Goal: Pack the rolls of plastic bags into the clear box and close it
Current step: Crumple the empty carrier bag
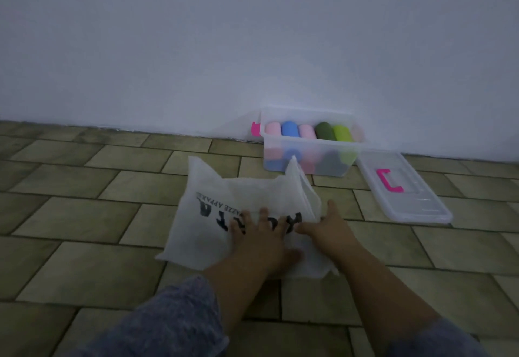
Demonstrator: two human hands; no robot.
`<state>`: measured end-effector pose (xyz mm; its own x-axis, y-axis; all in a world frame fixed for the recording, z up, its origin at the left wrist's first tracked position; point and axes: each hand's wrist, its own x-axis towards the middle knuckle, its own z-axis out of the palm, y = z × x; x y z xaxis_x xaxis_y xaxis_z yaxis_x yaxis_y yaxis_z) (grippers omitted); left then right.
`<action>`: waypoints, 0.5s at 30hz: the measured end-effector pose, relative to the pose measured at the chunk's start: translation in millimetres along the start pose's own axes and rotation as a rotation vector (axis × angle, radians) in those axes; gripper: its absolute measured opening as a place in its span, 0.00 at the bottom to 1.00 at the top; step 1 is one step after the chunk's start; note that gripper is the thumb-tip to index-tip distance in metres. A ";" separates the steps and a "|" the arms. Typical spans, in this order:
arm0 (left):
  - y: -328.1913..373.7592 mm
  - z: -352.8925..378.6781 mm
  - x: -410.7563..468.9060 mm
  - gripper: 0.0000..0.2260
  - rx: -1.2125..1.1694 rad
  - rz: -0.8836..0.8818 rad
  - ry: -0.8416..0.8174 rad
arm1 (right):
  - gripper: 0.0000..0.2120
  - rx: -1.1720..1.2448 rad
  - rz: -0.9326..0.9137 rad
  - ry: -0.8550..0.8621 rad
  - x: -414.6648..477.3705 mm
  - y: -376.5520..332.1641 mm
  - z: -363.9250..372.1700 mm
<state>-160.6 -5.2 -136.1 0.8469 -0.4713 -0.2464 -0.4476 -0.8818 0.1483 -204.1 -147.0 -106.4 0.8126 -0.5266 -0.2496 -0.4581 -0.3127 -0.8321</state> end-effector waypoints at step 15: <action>-26.3 -62.7 -8.8 0.34 -1.724 -0.206 0.255 | 0.25 -0.675 -0.662 0.252 -30.6 11.7 5.5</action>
<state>-138.3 23.1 -77.8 0.9410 -0.2012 -0.2721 0.3086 0.1798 0.9341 -232.4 -130.2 -111.3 0.9151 -0.2106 0.3438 -0.1108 -0.9512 -0.2880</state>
